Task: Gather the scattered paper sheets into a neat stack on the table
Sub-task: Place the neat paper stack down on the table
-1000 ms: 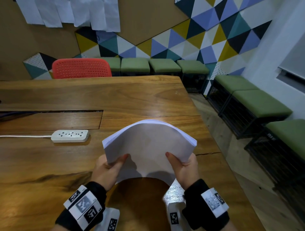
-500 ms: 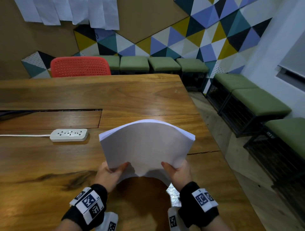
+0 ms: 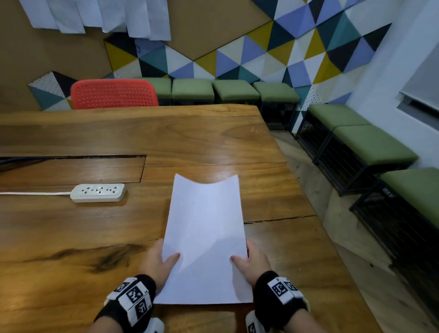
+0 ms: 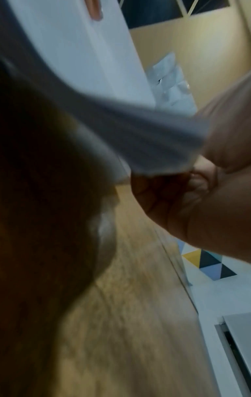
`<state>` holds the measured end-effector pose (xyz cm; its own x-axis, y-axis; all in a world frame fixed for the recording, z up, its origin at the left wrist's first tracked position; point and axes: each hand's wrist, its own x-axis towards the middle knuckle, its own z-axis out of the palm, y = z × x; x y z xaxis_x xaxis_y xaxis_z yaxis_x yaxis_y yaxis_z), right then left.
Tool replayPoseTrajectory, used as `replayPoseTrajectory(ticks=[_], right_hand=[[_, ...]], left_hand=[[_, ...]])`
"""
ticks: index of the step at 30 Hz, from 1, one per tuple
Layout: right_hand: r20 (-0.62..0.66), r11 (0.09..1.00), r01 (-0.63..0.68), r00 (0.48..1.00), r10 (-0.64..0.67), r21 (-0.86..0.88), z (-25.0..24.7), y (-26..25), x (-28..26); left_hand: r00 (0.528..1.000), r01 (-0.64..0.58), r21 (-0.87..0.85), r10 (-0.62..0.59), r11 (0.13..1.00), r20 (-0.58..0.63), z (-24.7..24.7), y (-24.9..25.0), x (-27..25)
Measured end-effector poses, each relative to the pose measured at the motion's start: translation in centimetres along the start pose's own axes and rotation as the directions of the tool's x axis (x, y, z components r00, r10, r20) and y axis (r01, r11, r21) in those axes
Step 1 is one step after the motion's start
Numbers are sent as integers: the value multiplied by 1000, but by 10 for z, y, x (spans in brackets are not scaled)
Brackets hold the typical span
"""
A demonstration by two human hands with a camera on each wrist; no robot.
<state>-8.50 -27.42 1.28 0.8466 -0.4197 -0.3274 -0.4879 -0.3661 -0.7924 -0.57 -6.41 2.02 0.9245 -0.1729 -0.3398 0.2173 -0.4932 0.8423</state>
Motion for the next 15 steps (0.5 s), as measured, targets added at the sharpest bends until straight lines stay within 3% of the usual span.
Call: replayPoseTrajectory(ticks=[3, 6, 9, 15], right_hand=[[52, 991, -88, 994, 93, -101, 7, 5, 0], [20, 973, -166, 985, 171, -163, 11, 9, 0], [-33, 958, -173, 985, 170, -228, 13, 10, -2], [-14, 941, -160, 987, 163, -299, 11, 13, -6]], left_hand=[[995, 79, 102, -84, 992, 47, 6, -19, 7], [994, 105, 196, -108, 975, 3, 12, -29, 10], [990, 138, 223, -125, 965, -70, 10, -28, 12], [990, 140, 415, -140, 899, -31, 8, -37, 28]])
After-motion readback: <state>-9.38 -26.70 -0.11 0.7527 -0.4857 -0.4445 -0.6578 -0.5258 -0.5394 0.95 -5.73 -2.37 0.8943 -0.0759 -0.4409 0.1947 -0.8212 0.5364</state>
